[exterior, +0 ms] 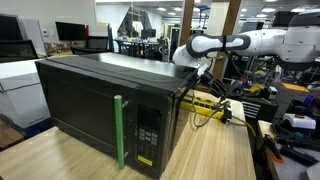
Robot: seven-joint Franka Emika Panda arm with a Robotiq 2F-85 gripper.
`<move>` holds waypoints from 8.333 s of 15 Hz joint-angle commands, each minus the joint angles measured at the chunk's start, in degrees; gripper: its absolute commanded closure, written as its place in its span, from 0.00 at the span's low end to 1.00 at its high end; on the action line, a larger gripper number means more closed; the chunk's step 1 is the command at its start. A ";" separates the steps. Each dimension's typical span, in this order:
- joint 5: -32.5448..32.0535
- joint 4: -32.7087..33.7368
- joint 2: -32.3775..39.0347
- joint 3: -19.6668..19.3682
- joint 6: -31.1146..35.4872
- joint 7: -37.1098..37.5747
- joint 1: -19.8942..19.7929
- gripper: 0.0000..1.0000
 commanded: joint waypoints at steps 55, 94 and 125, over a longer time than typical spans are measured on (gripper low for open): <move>13.54 19.61 -0.01 -8.17 -2.53 0.00 6.42 0.93; 13.22 20.36 0.00 -6.41 -3.97 0.00 6.62 0.93; 11.73 21.49 0.00 -7.14 -2.03 0.00 8.10 0.93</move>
